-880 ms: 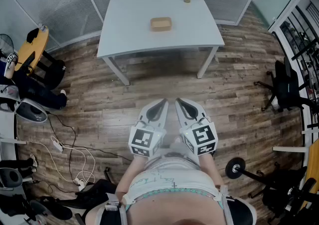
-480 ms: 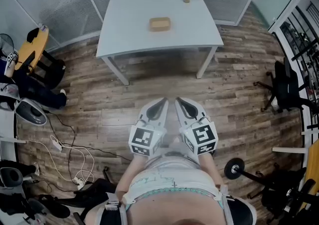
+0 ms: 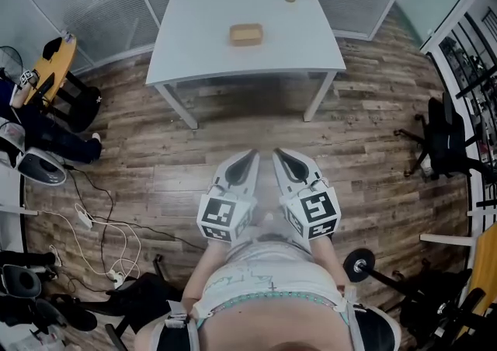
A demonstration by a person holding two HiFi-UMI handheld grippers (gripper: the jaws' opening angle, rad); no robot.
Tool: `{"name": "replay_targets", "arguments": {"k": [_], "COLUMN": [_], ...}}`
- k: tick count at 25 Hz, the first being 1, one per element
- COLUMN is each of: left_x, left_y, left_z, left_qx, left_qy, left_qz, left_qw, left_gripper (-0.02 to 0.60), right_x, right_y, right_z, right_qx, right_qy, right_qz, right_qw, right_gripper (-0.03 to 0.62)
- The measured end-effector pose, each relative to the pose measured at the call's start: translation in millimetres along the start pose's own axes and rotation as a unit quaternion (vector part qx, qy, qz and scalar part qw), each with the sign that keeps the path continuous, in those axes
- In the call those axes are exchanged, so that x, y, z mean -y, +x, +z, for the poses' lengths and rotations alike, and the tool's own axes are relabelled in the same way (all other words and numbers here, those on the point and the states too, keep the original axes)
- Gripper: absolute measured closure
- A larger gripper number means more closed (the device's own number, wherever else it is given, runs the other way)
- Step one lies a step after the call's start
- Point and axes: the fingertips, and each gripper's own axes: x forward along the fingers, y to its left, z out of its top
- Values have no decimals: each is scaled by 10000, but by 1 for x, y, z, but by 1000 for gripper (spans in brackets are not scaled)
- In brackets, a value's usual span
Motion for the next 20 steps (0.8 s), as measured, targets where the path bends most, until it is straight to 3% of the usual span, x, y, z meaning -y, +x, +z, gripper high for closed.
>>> {"name": "replay_targets", "arguments": {"k": [9, 14, 20], "left_x": [3, -22, -62], "left_y": [17, 40, 78], "left_z": [-5, -2, 16], "left_qx": [-113, -95, -64], "left_qy": [-134, -217, -27], "left_qz": [60, 20, -164], "left_qw": [9998, 9997, 9998], "left_gripper": [578, 578, 578], "right_x": [19, 31, 51], "right_y": [10, 38, 88], "right_z": [-8, -6, 10], "right_qx": [-69, -129, -108], "right_qy": [123, 107, 34], "right_qz": [40, -6, -128], "right_qw": [9999, 9999, 9999], "right_gripper": [594, 594, 594]}}
